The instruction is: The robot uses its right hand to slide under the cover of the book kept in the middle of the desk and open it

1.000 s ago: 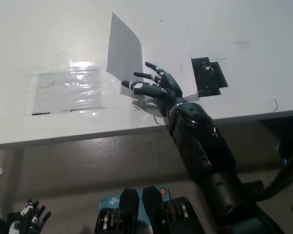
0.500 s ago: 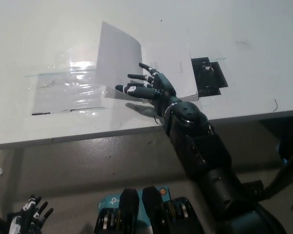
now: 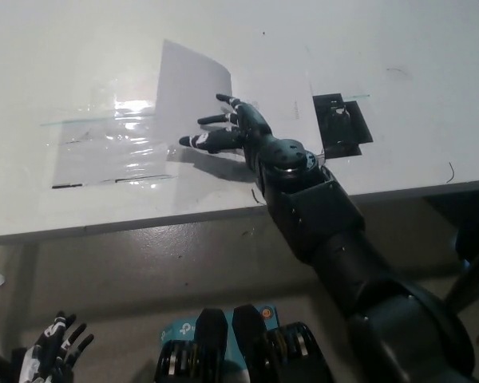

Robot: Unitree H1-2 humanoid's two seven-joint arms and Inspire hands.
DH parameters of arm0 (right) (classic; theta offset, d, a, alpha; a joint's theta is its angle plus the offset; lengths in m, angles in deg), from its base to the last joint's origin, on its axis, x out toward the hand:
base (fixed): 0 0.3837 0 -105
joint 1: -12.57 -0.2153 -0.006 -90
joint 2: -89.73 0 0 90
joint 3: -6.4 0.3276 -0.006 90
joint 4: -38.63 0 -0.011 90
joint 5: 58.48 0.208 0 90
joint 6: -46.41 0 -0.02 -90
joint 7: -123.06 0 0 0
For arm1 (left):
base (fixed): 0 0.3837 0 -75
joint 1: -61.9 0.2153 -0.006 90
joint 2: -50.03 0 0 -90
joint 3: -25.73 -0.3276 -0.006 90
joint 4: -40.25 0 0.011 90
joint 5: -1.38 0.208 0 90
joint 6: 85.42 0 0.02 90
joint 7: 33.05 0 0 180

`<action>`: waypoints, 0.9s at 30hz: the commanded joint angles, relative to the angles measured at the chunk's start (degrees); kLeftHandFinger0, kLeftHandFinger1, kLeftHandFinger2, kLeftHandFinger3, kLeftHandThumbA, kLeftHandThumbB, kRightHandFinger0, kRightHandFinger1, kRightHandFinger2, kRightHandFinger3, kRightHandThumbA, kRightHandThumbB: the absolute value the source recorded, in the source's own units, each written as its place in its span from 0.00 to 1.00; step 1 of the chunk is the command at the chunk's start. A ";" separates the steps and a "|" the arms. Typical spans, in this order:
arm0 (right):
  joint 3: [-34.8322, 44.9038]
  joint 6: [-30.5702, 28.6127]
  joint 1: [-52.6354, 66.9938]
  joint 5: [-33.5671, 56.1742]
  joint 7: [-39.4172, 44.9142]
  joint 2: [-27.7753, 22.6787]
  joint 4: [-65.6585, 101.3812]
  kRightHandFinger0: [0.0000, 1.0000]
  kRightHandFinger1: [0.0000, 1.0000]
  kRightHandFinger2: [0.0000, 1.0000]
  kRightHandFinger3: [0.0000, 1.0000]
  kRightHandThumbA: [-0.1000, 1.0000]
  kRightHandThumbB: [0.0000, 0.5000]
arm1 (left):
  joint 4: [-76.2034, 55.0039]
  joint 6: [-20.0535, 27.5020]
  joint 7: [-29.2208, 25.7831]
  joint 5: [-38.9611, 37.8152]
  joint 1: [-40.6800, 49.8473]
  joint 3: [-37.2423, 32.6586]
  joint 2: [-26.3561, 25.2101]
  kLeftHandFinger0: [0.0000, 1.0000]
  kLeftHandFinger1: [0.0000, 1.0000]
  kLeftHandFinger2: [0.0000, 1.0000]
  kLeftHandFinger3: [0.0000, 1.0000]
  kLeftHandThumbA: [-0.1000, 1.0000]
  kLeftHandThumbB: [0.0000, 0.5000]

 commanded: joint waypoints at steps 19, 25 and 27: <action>2.68 2.43 4.21 -1.26 1.89 -1.30 5.77 0.44 0.55 0.67 0.99 1.00 0.35 | 0.24 0.35 0.07 -0.24 -0.21 1.03 0.42 0.73 0.73 0.76 0.81 0.90 0.29; 13.69 10.68 6.88 9.12 3.03 -0.49 24.73 0.51 0.64 0.79 1.00 1.00 0.23 | 0.42 0.70 0.76 -0.63 0.80 1.38 0.91 0.74 0.72 0.74 0.78 0.90 0.30; 15.79 10.69 7.21 12.85 2.17 -0.70 29.17 0.52 0.66 0.81 1.00 1.00 0.29 | 0.73 1.32 1.73 -0.66 1.03 1.30 0.92 0.76 0.75 0.77 0.82 0.92 0.29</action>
